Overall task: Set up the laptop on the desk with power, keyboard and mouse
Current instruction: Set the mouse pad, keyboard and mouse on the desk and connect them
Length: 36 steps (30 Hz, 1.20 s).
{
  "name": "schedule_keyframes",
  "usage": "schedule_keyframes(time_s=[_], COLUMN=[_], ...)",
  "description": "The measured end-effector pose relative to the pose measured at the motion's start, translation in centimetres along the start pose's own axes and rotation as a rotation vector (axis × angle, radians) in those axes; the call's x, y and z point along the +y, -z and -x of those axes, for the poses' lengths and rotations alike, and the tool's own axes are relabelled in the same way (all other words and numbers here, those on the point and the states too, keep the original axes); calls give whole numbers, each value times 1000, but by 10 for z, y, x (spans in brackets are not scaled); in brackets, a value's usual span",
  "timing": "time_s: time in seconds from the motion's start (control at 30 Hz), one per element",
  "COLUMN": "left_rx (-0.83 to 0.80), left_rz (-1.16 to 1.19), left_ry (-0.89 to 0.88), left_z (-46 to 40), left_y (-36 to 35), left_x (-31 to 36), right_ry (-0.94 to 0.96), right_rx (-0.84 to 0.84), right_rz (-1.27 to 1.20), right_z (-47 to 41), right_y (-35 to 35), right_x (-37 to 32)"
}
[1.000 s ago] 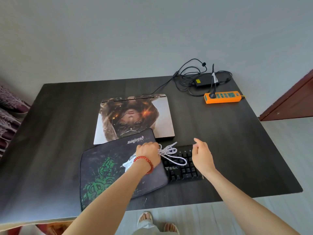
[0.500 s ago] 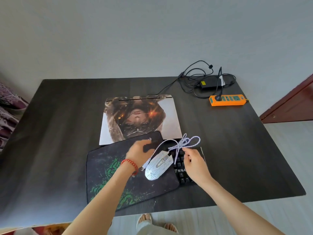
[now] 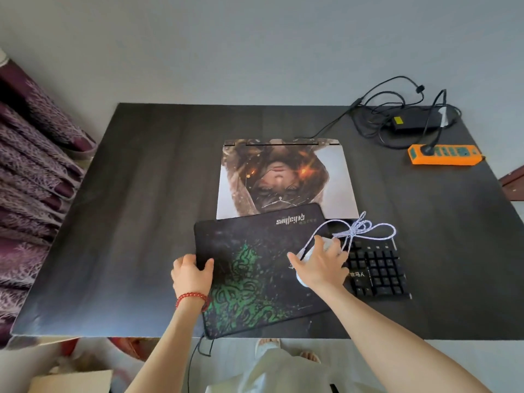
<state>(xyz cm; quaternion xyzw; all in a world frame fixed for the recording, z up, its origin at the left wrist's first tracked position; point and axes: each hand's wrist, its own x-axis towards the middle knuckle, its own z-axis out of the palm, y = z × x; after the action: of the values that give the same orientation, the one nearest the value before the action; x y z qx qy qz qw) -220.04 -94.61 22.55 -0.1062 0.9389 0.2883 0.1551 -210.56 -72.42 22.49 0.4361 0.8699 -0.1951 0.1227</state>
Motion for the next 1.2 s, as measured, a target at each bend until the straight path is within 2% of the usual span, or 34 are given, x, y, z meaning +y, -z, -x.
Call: schedule_keyframes(time_s=[0.1,0.17,0.37,0.5,0.7,0.87,1.07,1.13,1.2], left_rx=[20,0,-37,-126,-357,-467,-556,-587,-642], left_rz=[79,89,207,271,259,261,386,471,563], left_ry=[-243,-341,-446,-535,-794,-1006,-1131,-1121,-1038], left_z=[14,18,24,30,53,104,189,210,227], left_y=[2,3,11,17,7,-31,-77,-93,-120], left_x=[-1,0,13,47,158,292,429,459,488], right_ry=[13,28,158,126,67,69,81,69,75], right_rx=[0,6,62,66,195,473,714,748,764], right_rz=[43,72,81,-128,-473,-547,-481,-478,-453], right_z=[1,1,2,-4,-32,-43,-68,-79,-93], right_y=[-6,-6,6,28,126,240,355,381,402], right_x=[-9,-12,6,23,61,118,218,246,276])
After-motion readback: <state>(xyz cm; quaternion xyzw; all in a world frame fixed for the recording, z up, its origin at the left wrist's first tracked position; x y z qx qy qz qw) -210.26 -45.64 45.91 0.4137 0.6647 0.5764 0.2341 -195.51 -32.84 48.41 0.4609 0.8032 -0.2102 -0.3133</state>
